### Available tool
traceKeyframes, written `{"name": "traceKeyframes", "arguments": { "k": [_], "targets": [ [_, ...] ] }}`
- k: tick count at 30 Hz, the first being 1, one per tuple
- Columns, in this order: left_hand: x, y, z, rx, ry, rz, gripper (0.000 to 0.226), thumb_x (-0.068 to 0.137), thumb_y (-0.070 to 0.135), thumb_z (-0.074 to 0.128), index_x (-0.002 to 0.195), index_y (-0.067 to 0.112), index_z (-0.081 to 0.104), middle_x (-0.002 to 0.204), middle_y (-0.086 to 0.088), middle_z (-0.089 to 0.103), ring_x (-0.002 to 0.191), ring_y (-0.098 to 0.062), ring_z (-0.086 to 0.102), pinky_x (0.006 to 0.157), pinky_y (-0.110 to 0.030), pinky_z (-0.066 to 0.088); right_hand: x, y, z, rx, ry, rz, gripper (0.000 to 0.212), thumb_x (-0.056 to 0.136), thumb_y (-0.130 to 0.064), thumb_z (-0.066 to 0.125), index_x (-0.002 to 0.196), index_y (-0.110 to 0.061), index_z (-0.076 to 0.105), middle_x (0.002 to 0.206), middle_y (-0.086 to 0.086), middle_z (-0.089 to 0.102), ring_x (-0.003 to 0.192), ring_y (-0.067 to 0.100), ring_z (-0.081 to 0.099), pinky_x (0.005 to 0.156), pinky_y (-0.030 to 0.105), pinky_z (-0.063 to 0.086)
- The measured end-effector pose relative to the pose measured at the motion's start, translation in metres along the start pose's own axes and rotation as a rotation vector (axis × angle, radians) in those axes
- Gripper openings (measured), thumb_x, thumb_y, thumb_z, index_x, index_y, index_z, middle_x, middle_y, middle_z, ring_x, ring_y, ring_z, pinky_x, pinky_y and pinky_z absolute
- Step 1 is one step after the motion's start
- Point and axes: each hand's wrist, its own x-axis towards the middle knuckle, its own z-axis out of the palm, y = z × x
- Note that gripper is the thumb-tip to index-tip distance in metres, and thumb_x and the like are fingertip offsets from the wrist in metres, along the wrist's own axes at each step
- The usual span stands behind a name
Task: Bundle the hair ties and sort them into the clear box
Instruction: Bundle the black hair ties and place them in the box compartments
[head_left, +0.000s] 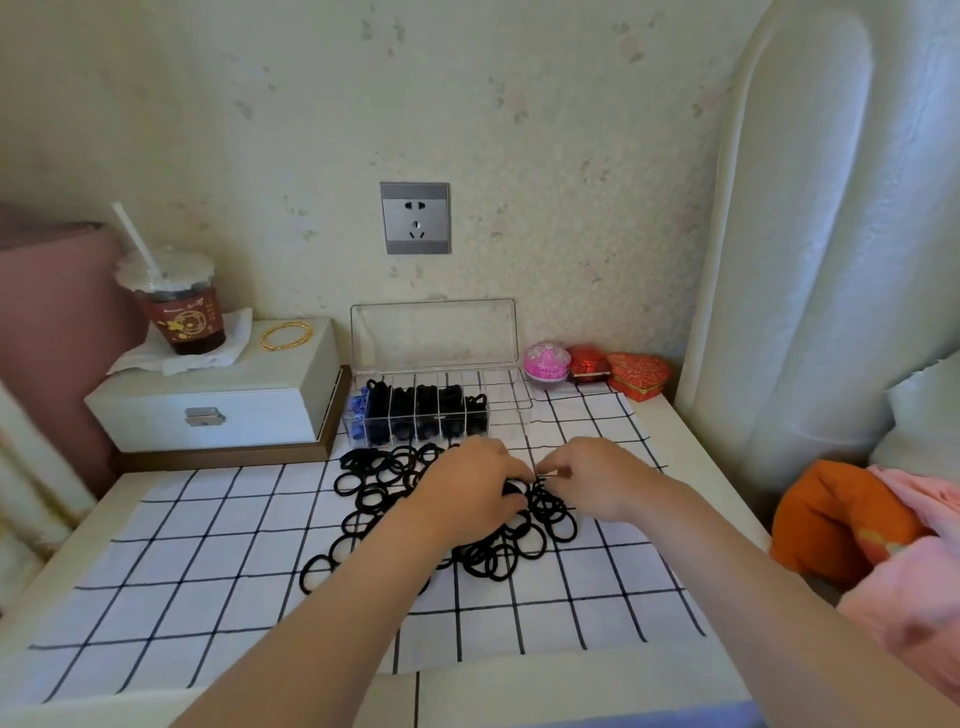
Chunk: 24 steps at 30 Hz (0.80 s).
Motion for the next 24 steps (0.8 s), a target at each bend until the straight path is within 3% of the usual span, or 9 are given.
{"name": "traceKeyframes", "arguments": {
  "k": [2, 9, 12, 15, 17, 19, 21, 24],
  "targets": [
    [0.005, -0.001, 0.008, 0.061, -0.028, -0.009, 0.038, 0.088, 0.041, 0.062, 0.126, 0.035, 0.061, 0.117, 0.004, 0.056, 0.115, -0.017, 0.046, 0.094, -0.033, 0.044, 0.001, 0.002, 0.003, -0.006, -0.01, -0.035, 0.027, 0.092, -0.025, 0.061, 0.116, -0.027, 0.074, 0.082, -0.018, 0.055, 0.087, 0.01, 0.057, 0.07, 0.02, 0.04],
    [0.01, -0.013, 0.004, 0.085, -0.021, -0.087, 0.035, 0.087, 0.043, 0.058, 0.12, 0.036, 0.064, 0.116, 0.006, 0.058, 0.114, -0.017, 0.048, 0.096, -0.033, 0.042, 0.014, -0.004, 0.007, 0.034, 0.046, -0.003, 0.007, 0.088, -0.026, 0.069, 0.09, -0.025, 0.076, 0.091, -0.006, 0.071, 0.086, 0.015, 0.066, 0.082, 0.037, 0.056],
    [0.013, -0.01, -0.001, -0.196, 0.02, -0.188, 0.04, 0.089, 0.047, 0.055, 0.126, 0.033, 0.061, 0.12, 0.009, 0.061, 0.112, -0.013, 0.053, 0.092, -0.029, 0.042, 0.015, -0.009, -0.001, 0.177, 0.134, -0.032, 0.007, 0.089, -0.025, 0.07, 0.093, -0.022, 0.074, 0.088, -0.006, 0.071, 0.08, 0.012, 0.065, 0.078, 0.033, 0.056],
    [0.017, -0.002, -0.005, -0.64, 0.044, -0.29, 0.035, 0.086, 0.05, 0.065, 0.116, 0.033, 0.066, 0.102, 0.01, 0.071, 0.091, -0.008, 0.067, 0.076, -0.025, 0.054, 0.014, -0.016, -0.011, 0.366, 0.16, -0.022, 0.006, 0.089, -0.021, 0.068, 0.093, -0.02, 0.073, 0.082, 0.001, 0.074, 0.062, 0.011, 0.065, 0.061, 0.025, 0.053],
    [0.017, -0.001, -0.006, -0.798, 0.078, -0.329, 0.023, 0.085, 0.041, 0.072, 0.106, 0.032, 0.072, 0.092, 0.004, 0.076, 0.084, -0.01, 0.072, 0.084, -0.029, 0.057, 0.012, -0.017, -0.013, 0.435, 0.15, -0.01, 0.005, 0.089, -0.022, 0.068, 0.09, -0.022, 0.072, 0.081, 0.007, 0.075, 0.058, 0.011, 0.065, 0.051, 0.023, 0.049],
    [0.016, -0.002, -0.007, -0.842, 0.126, -0.362, 0.013, 0.085, 0.031, 0.073, 0.098, 0.03, 0.076, 0.087, 0.003, 0.077, 0.08, -0.01, 0.072, 0.086, -0.028, 0.057, 0.009, -0.018, -0.015, 0.534, 0.121, 0.002, 0.004, 0.091, -0.022, 0.068, 0.09, -0.023, 0.072, 0.082, 0.004, 0.074, 0.059, 0.009, 0.065, 0.048, 0.024, 0.05],
    [0.015, -0.007, -0.008, -0.836, 0.147, -0.418, 0.01, 0.087, 0.027, 0.071, 0.094, 0.028, 0.078, 0.085, 0.004, 0.077, 0.073, -0.006, 0.07, 0.077, -0.025, 0.056, 0.006, -0.017, -0.019, 0.604, 0.073, 0.015, 0.008, 0.092, -0.024, 0.066, 0.098, -0.022, 0.071, 0.086, 0.002, 0.073, 0.062, 0.01, 0.067, 0.049, 0.025, 0.051],
    [0.013, -0.012, -0.011, -0.799, 0.12, -0.458, 0.015, 0.087, 0.021, 0.069, 0.097, 0.028, 0.078, 0.09, 0.009, 0.075, 0.078, -0.003, 0.066, 0.076, -0.021, 0.055, 0.001, -0.012, -0.023, 0.485, -0.029, 0.043, 0.017, 0.09, -0.026, 0.061, 0.105, -0.027, 0.069, 0.099, -0.006, 0.072, 0.071, 0.01, 0.069, 0.055, 0.023, 0.049]
  ]
}}
